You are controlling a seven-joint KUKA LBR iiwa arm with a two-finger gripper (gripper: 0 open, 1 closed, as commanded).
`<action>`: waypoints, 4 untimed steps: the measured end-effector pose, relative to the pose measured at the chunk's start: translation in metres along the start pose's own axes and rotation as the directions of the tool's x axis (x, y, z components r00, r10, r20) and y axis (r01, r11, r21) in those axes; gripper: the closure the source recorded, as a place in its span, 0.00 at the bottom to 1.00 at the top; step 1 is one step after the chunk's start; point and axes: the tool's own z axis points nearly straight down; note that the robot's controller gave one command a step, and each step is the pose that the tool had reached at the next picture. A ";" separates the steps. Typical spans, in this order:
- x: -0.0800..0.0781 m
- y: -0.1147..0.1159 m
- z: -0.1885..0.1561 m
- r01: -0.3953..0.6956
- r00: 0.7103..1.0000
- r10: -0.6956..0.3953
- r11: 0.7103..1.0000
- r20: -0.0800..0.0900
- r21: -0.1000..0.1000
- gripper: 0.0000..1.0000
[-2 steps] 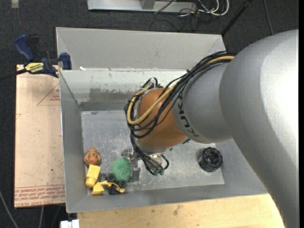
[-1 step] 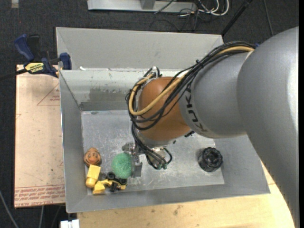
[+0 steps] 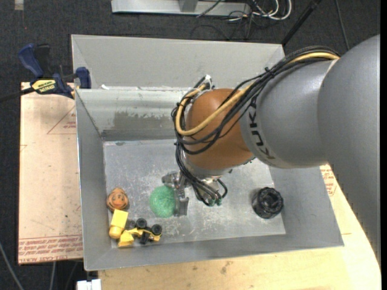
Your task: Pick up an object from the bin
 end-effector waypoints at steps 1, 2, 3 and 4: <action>0.012 -0.001 -0.025 0.005 1.000 -0.005 1.000 -0.024 0.001 1.00; -0.010 -0.020 -0.017 0.042 0.999 -0.042 0.999 0.003 0.001 1.00; 0.005 -0.033 0.000 0.036 0.999 -0.036 0.999 -0.025 0.000 1.00; 0.005 -0.036 -0.013 0.032 0.999 -0.032 0.999 -0.024 0.000 1.00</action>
Offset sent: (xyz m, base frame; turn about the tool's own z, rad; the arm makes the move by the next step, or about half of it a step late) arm 0.0357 -0.0431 -0.0585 -0.0865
